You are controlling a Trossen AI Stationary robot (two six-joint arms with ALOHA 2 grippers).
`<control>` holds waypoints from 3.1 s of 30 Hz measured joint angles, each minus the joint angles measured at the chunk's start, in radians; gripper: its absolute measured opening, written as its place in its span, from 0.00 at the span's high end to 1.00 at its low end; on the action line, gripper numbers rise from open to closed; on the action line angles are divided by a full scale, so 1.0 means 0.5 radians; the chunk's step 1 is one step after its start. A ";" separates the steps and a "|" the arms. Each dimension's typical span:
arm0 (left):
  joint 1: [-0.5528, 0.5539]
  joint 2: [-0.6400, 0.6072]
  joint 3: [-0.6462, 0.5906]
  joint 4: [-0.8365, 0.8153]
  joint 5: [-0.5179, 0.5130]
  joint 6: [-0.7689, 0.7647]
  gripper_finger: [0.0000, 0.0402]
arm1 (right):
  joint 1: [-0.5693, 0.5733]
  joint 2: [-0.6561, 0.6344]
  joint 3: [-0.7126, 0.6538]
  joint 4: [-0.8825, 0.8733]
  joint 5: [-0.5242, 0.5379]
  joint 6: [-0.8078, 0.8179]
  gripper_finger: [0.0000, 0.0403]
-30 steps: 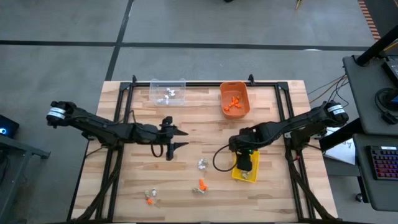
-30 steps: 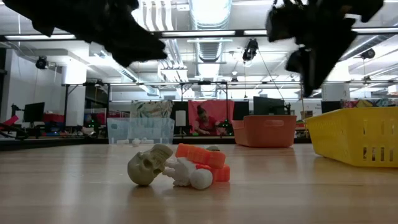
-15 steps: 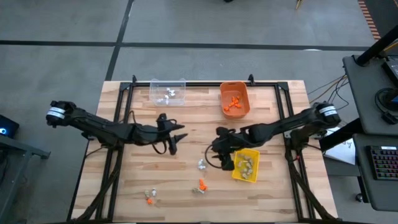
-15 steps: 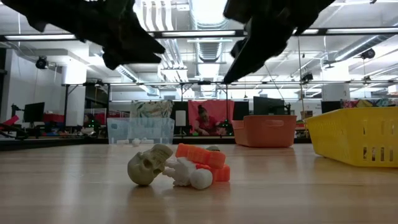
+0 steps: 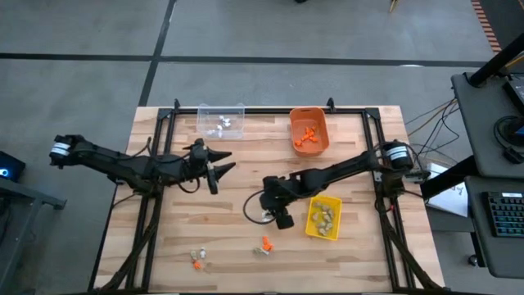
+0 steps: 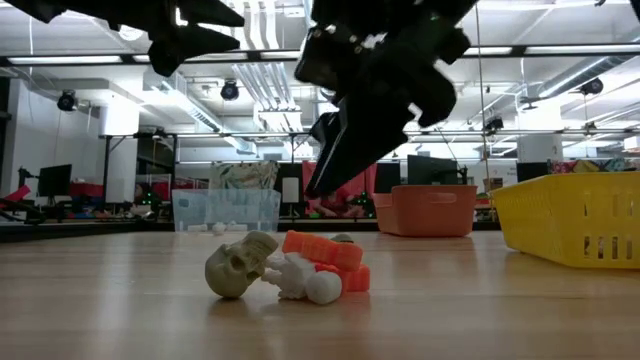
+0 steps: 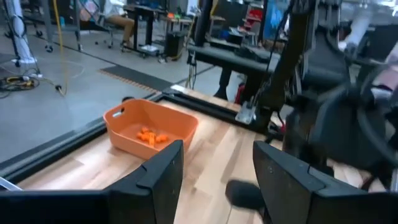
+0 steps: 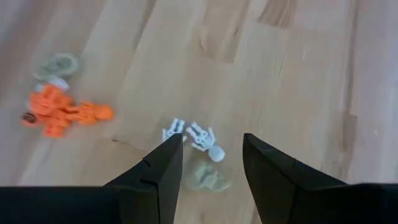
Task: Sort Halloween decoration
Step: Put the white skeleton toy into the transparent bin
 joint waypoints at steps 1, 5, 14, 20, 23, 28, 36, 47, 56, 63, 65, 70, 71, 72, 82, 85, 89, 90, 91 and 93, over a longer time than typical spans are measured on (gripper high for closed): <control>0.000 -0.015 0.001 -0.001 -0.016 0.001 0.56 | -0.001 0.033 0.027 -0.017 0.000 -0.017 0.61; 0.001 -0.021 0.001 -0.003 -0.036 0.001 0.56 | -0.005 0.140 0.136 -0.109 0.000 -0.076 0.62; 0.000 0.008 0.001 -0.014 -0.039 0.002 0.56 | -0.005 0.291 0.262 -0.259 -0.001 -0.128 0.62; 0.000 0.012 0.001 -0.006 -0.040 0.002 0.56 | -0.005 0.315 0.262 -0.246 0.000 -0.160 0.62; 0.001 0.012 0.001 -0.006 -0.040 0.002 0.56 | -0.015 0.346 0.262 -0.233 0.000 -0.177 0.62; 0.001 0.012 0.001 -0.006 -0.040 0.002 0.56 | -0.047 0.390 0.263 -0.201 -0.017 -0.216 0.62; 0.001 0.012 0.001 -0.007 -0.041 0.010 0.56 | -0.092 0.397 0.262 -0.115 -0.022 -0.255 0.62; 0.001 0.012 0.001 -0.007 -0.041 0.054 0.56 | -0.124 0.403 0.259 -0.046 0.007 -0.252 0.63; 0.001 0.012 0.001 -0.007 -0.042 0.054 0.56 | -0.129 0.403 0.245 -0.049 0.002 -0.215 0.63; 0.001 0.012 0.001 -0.007 -0.043 0.054 0.56 | -0.131 0.413 0.245 -0.053 -0.040 -0.218 0.73; 0.001 0.012 0.001 -0.007 -0.043 0.054 0.56 | -0.138 0.429 0.245 -0.044 -0.112 -0.224 0.84; 0.001 0.012 0.001 -0.007 -0.043 0.054 0.56 | -0.146 0.448 0.249 -0.031 -0.149 -0.235 0.94; 0.001 0.011 0.001 -0.007 -0.043 0.054 0.56 | -0.149 0.447 0.249 -0.030 -0.151 -0.233 0.94; 0.001 0.009 0.001 -0.007 -0.043 0.054 0.56 | -0.151 0.443 0.249 -0.029 -0.153 -0.233 0.94; 0.001 -0.209 0.001 -0.010 -0.043 0.198 0.56 | -0.285 0.365 0.445 -0.024 -0.123 -0.338 0.95; 0.001 -0.313 0.001 -0.009 -0.043 0.267 0.56 | -0.364 0.365 0.572 -0.038 -0.130 -0.420 0.95; 0.001 -0.432 0.001 -0.010 -0.042 0.360 0.56 | -0.504 0.369 0.735 0.066 -0.136 -0.557 0.95; 0.001 -0.458 0.001 -0.010 -0.042 0.385 0.56 | -0.546 0.368 0.760 0.121 -0.135 -0.590 0.95; 0.001 -0.482 0.001 -0.010 -0.042 0.407 0.56 | -0.587 0.368 0.778 0.193 -0.136 -0.617 0.95; 0.001 -0.521 0.001 -0.011 -0.042 0.449 0.56 | -0.670 0.368 0.783 0.389 -0.136 -0.652 0.95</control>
